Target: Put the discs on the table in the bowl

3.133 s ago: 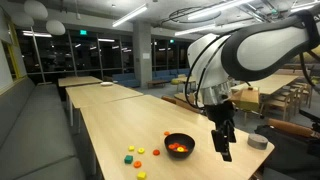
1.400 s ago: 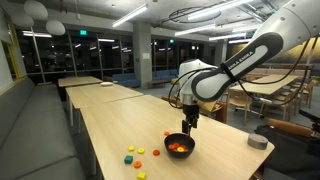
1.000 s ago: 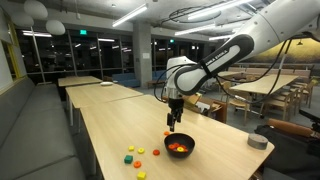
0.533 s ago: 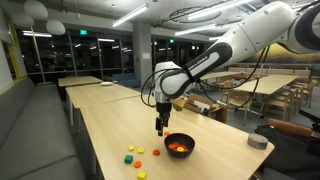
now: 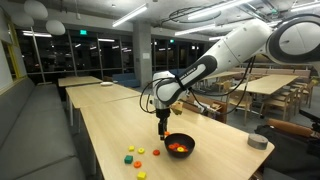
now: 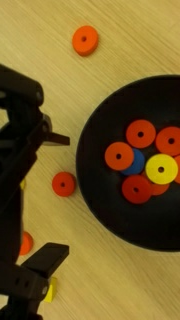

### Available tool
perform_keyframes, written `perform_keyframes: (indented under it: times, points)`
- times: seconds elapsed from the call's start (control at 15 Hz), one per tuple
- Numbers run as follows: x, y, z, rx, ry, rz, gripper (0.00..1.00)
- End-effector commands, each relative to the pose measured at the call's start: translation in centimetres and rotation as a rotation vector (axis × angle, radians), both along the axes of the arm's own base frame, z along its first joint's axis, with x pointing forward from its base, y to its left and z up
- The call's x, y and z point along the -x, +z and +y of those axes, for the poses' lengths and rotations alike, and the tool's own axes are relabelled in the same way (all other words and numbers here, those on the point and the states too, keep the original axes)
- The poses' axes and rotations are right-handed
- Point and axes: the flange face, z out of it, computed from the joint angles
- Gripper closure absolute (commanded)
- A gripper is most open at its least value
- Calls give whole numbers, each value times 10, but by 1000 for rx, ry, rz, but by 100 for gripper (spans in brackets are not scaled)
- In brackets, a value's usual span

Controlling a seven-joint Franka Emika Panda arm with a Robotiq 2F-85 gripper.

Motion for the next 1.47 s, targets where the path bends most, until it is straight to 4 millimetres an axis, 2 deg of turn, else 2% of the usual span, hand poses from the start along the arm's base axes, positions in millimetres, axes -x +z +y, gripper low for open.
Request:
perform_keyframes:
  times: [0.0, 0.33, 0.67, 1.13, 1.4]
  points:
    - [-18, 2, -17, 7, 46, 9, 0]
    - [-31, -1, -30, 24, 95, -12, 0]
    - [-42, -10, -30, 26, 119, -37, 0]
    - [-60, -24, -36, -20, 45, -80, 0]
    - [-64, -37, -39, -53, 4, -77, 0]
